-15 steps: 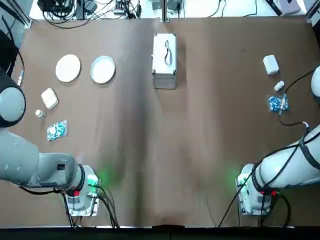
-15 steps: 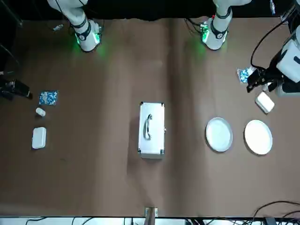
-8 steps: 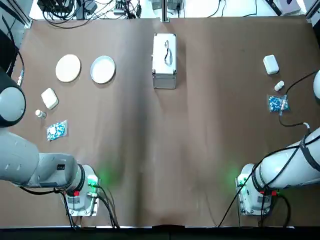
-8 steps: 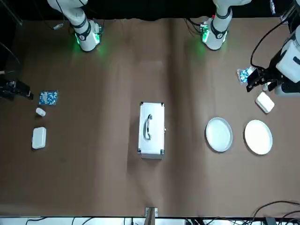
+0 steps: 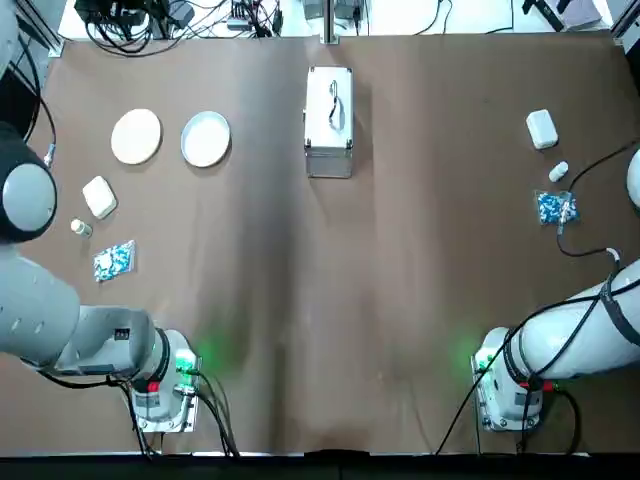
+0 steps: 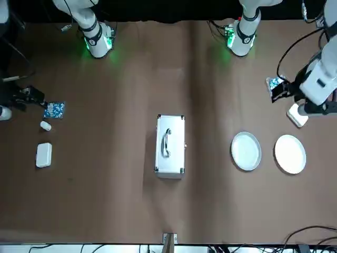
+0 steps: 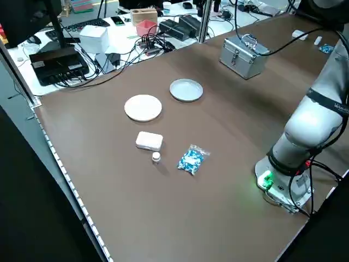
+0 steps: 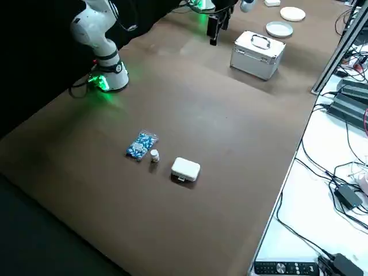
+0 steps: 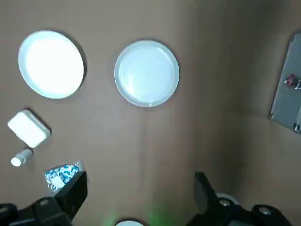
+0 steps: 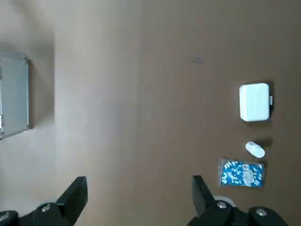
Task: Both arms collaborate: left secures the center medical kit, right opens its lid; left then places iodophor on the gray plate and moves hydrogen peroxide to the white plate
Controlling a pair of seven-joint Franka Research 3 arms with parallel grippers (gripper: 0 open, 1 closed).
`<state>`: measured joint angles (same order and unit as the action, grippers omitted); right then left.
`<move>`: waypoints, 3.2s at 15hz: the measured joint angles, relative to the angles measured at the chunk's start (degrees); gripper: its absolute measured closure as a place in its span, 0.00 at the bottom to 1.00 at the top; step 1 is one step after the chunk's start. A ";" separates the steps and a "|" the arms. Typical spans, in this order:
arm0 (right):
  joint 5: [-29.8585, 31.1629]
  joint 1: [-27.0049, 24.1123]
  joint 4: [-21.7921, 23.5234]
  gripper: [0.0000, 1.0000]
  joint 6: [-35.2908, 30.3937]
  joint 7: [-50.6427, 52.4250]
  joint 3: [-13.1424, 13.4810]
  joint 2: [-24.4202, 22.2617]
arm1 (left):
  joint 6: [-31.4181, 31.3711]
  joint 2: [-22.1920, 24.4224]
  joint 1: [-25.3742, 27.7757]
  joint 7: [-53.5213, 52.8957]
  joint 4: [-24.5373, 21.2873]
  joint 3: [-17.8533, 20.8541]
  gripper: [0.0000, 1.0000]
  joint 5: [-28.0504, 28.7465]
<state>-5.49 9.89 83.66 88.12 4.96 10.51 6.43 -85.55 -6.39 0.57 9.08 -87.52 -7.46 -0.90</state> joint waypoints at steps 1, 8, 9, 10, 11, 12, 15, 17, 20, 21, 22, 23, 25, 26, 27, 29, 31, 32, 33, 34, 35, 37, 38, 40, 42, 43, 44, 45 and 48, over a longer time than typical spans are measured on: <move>-0.03 0.93 0.10 0.02 0.16 0.00 -0.08 0.03 | 0.75 -1.21 0.00 1.44 -0.14 0.00 0.00 0.00; -10.81 7.64 0.66 0.02 3.81 -3.14 -0.37 4.17 | -2.07 -7.95 -0.68 9.73 -5.69 -0.40 0.00 -0.26; -11.71 8.70 0.71 0.04 4.99 -4.83 -0.39 4.93 | -4.05 -7.95 -0.68 11.21 -7.33 -0.47 0.00 -0.65; -12.29 9.98 0.75 0.04 6.73 -7.04 -0.40 5.65 | -5.96 -7.94 -0.66 12.65 -8.87 -0.69 0.00 -1.19; -12.91 11.42 0.79 0.04 8.49 -9.55 -0.44 6.37 | -7.70 -7.93 -0.65 14.18 -10.29 -1.16 0.00 -1.78; -14.07 12.85 0.85 0.05 9.90 -11.77 -0.46 7.12 | -9.65 -7.93 -0.66 16.07 -11.57 -1.71 0.00 -2.77; -19.29 16.85 0.98 0.15 13.64 -19.17 -0.51 9.89 | -16.89 -7.92 -0.74 21.60 -15.11 -2.71 0.00 -7.33; -23.18 19.68 1.04 0.27 16.98 -21.70 -0.53 12.71 | -24.26 -7.96 -0.74 29.56 -19.18 -4.57 0.00 -8.42; -25.08 22.78 1.11 0.51 23.15 -26.14 -0.62 15.74 | -30.42 -8.43 -0.96 39.84 -21.08 -6.35 0.00 -11.59; -25.54 23.99 1.14 0.52 24.85 -27.00 -0.68 16.92 | -31.64 -8.73 -1.16 43.19 -21.16 -6.66 0.00 -12.12; -26.76 25.29 1.17 0.53 27.17 -27.73 -0.70 18.24 | -32.84 -9.11 -1.43 46.94 -21.17 -7.09 0.00 -12.31; -28.51 26.43 1.18 0.55 29.58 -28.48 -0.72 19.55 | -34.46 -9.54 -1.91 51.22 -21.16 -7.48 0.00 -12.38; -31.29 28.45 1.16 0.59 33.10 -29.40 -0.75 21.92 | -37.94 -10.71 -3.26 60.60 -21.16 -7.92 0.00 -12.39; -31.72 29.26 1.08 0.60 34.17 -30.20 -0.76 22.88 | -39.51 -11.46 -4.15 65.21 -21.15 -8.03 0.00 -12.40; -31.81 29.88 0.89 0.60 34.99 -31.08 -0.76 23.72 | -41.07 -12.30 -5.11 69.76 -21.05 -8.12 0.00 -12.40; -31.90 30.54 0.08 0.60 35.82 -31.77 -0.75 25.13 | -43.01 -14.64 -6.78 78.00 -19.68 -8.25 0.00 -12.43; -31.92 30.78 -0.84 0.59 35.83 -31.86 -0.75 26.31 | -43.53 -18.33 -8.18 87.15 -15.90 -8.26 0.00 -12.45; -31.92 30.80 -1.13 0.59 35.83 -31.86 -0.75 26.76 | -43.64 -20.74 -8.64 91.54 -13.22 -8.26 0.00 -12.44; -31.92 30.80 -1.40 0.59 35.83 -31.86 -0.75 27.16 | -43.69 -23.39 -8.90 95.02 -10.32 -8.26 0.00 -12.44; -31.93 30.80 -1.58 0.59 35.83 -31.86 -0.75 27.41 | -43.70 -26.05 -9.04 97.60 -7.45 -8.26 0.00 -12.44; -31.93 30.80 -1.71 0.59 35.83 -31.86 -0.74 27.54 | -43.70 -28.45 -9.24 99.36 -5.00 -8.25 0.00 -12.44; -31.93 30.80 -1.94 0.59 35.83 -31.86 -0.72 27.66 | -43.70 -31.86 -10.14 100.82 -2.08 -8.31 0.00 -12.44; -31.93 30.80 -2.06 0.59 35.83 -31.86 -0.69 27.70 | -43.70 -32.88 -10.92 101.20 -1.40 -8.36 0.00 -12.44; -31.93 30.80 -2.28 0.59 35.83 -31.86 -0.60 27.71 | -43.70 -34.05 -12.81 101.60 -0.96 -8.34 0.00 -12.44; -31.93 30.80 -2.46 0.59 35.83 -31.86 -0.58 27.71 | -43.73 -34.60 -14.48 101.84 -0.95 -8.29 0.00 -12.44; -31.93 30.80 -2.51 0.59 35.83 -31.86 -0.57 27.72 | -43.89 -34.67 -15.15 101.89 -0.94 -8.28 0.00 -12.44; -31.93 30.80 -2.54 0.59 35.83 -31.86 -0.55 27.73 | -44.08 -34.69 -15.70 101.91 -0.92 -8.26 0.00 -12.44; -31.93 30.80 -2.61 0.59 35.83 -31.86 -0.52 27.75 | -44.22 -34.73 -16.26 101.92 -0.92 -8.26 0.00 -12.44; -31.93 30.80 -2.88 0.58 36.14 -31.30 -0.47 28.12 | -44.79 -34.98 -17.36 102.02 -0.89 -8.22 0.00 -12.44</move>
<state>-37.41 40.69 80.78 124.26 -26.34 10.05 34.55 -130.33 -41.37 -16.79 111.10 -88.41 -15.67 -13.34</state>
